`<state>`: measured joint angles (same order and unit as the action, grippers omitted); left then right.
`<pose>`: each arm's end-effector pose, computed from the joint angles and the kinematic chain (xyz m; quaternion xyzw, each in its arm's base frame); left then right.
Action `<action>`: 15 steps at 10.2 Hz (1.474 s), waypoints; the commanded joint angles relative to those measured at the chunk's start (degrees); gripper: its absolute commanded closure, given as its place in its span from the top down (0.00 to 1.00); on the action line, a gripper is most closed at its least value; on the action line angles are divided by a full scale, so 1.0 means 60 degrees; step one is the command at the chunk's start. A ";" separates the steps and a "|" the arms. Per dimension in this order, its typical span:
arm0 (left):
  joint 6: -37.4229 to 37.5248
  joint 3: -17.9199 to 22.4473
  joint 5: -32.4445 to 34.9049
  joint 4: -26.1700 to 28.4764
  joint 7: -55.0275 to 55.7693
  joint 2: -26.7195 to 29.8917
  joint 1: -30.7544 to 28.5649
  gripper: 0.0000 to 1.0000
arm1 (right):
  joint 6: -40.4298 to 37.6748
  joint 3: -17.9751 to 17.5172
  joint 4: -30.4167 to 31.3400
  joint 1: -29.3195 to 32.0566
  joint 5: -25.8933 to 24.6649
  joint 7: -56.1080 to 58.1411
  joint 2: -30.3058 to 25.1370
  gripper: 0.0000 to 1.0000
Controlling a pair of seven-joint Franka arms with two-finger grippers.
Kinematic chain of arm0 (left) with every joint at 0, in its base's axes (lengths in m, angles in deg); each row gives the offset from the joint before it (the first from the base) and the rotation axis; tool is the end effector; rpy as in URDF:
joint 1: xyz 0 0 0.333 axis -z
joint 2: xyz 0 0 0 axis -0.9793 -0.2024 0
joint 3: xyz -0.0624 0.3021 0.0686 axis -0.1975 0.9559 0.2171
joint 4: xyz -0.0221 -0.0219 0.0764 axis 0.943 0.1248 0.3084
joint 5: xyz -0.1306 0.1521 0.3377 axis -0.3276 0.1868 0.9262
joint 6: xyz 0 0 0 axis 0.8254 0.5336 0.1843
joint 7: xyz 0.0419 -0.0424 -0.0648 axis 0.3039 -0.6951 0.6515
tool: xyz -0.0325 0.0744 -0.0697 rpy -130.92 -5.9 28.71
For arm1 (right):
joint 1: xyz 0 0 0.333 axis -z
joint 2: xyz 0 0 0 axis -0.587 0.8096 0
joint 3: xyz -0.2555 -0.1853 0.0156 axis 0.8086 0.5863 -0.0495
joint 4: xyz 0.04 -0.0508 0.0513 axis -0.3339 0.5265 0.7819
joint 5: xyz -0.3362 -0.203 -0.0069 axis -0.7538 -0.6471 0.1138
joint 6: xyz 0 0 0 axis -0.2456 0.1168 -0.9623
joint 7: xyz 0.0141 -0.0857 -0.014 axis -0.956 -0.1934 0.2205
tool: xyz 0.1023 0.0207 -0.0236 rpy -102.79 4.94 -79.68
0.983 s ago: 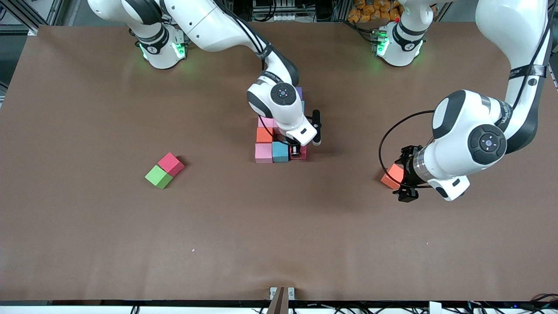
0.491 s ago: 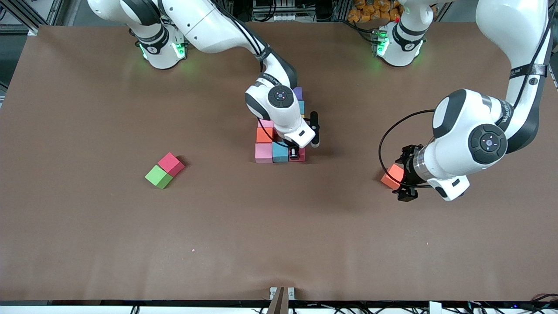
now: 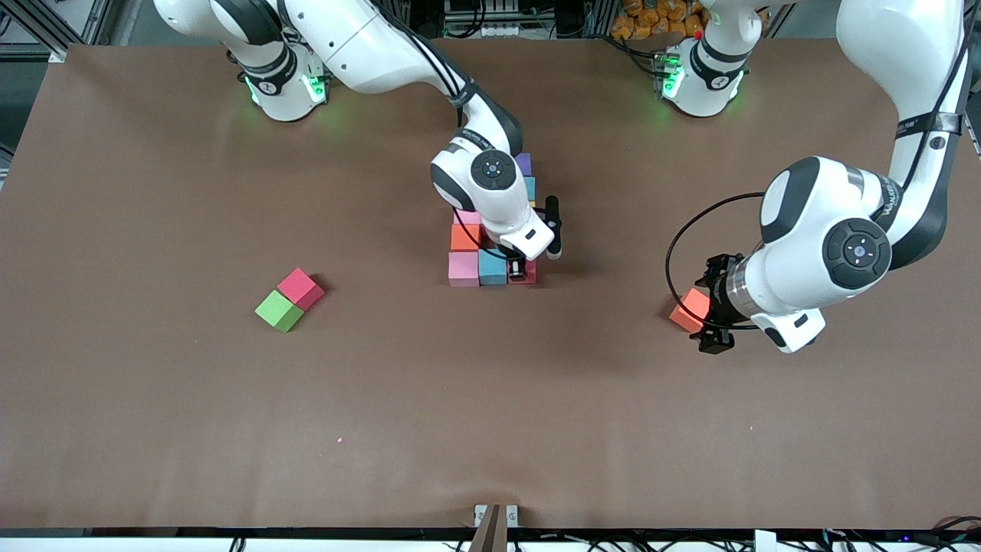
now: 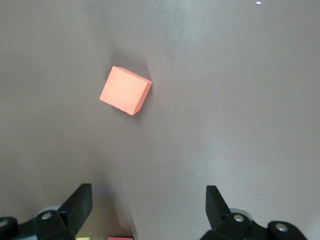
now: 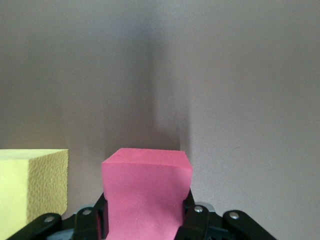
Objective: Form number 2 with 11 blocks
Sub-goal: 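Lower the pink cube with the right gripper while the left gripper hovers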
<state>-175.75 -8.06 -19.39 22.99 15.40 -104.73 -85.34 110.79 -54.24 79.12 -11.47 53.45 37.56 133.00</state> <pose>0.6539 -0.1734 0.4070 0.7657 0.6405 -0.0597 0.0021 0.4746 0.5581 0.2139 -0.7024 -0.7067 -0.0796 0.0280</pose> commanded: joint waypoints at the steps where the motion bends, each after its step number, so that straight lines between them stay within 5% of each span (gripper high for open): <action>1: 0.0213 -0.0026 0.0092 -0.0079 -0.0114 0.0034 -0.0003 1.00 | 0.0082 -0.0132 0.0058 0.0125 0.0133 0.0212 -0.0022 0.49; 2: 0.0213 -0.0026 0.0092 -0.0079 -0.0114 0.0034 -0.0003 1.00 | 0.0111 -0.0118 0.0058 0.0110 0.0148 0.0197 -0.0008 0.51; 3: 0.0213 -0.0012 0.0092 -0.0079 -0.0114 0.0049 -0.0003 1.00 | 0.0227 -0.0132 0.0058 0.0110 0.0148 0.0110 -0.0008 0.68; 4: 0.0213 -0.0026 0.0092 -0.0079 -0.0114 0.0049 -0.0003 1.00 | 0.0315 -0.0118 0.0058 0.0081 0.0134 0.0080 -0.0008 1.00; 15: 0.0666 -0.0303 0.0062 -0.0152 -0.0187 0.0414 -0.0018 1.00 | 0.0141 -0.0162 0.1008 0.0022 0.0177 0.0080 -0.1191 1.00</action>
<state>-173.49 -8.97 -19.38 21.99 15.26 -104.14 -85.33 111.87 -54.68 80.25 -11.68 53.52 37.61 130.73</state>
